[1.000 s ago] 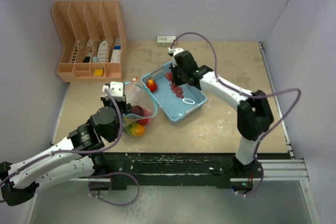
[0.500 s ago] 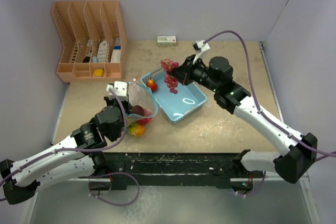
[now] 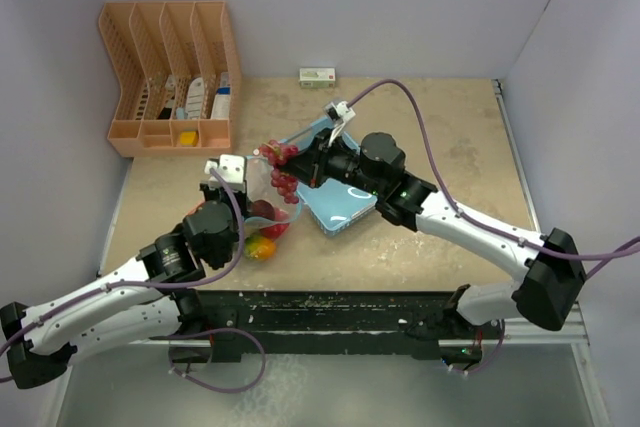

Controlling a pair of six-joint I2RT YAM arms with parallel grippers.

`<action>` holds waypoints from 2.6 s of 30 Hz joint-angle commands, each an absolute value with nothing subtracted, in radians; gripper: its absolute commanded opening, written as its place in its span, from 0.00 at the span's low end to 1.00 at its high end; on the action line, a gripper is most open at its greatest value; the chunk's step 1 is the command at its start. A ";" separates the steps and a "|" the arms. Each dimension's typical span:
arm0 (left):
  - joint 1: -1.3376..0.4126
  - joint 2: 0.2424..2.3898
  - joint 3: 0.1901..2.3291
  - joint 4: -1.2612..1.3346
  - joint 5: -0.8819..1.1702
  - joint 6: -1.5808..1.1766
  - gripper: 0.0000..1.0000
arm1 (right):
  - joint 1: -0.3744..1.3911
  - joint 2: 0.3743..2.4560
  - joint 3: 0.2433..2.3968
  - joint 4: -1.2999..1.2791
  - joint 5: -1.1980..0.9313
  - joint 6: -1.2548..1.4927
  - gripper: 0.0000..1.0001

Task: Place the food in the zip-top bag and seal the zipper
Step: Place the fake fruit in the zipper food storage bag, then pick up the fake fruit from the bin.

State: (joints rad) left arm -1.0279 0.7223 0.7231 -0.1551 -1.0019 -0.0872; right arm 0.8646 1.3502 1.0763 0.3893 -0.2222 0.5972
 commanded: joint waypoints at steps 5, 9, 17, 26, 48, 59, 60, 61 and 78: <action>-1.025 0.724 0.766 -0.102 -1.003 -0.090 0.00 | 0.879 1.431 1.076 0.538 -0.234 0.648 0.00; -1.025 0.727 0.768 -0.100 -1.002 -0.090 0.00 | 0.896 1.475 1.098 0.527 -0.235 0.641 0.00; -1.025 0.738 0.763 -0.082 -0.990 -0.087 0.00 | 0.929 1.532 1.161 0.423 -0.212 0.605 0.11; -1.024 0.735 0.765 -0.083 -0.988 -0.084 0.00 | 0.977 1.620 1.293 0.204 -0.090 0.544 0.46; -1.024 0.713 0.782 -0.091 -1.005 -0.071 0.00 | 0.877 1.406 1.318 -0.127 0.231 0.556 0.85; -1.025 0.634 0.790 -0.091 -1.095 -0.022 0.00 | 0.728 1.808 1.607 -0.240 0.193 0.508 0.87; -1.025 0.629 0.790 -0.094 -1.099 -0.022 0.00 | 0.721 1.845 1.628 -0.233 0.169 0.507 0.87; -1.025 0.624 0.790 -0.097 -1.103 -0.019 0.00 | 0.710 1.880 1.651 -0.236 0.137 0.509 0.87; -1.024 0.573 0.801 -0.128 -1.160 0.040 0.00 | 0.700 2.182 1.807 -0.176 0.036 0.468 0.86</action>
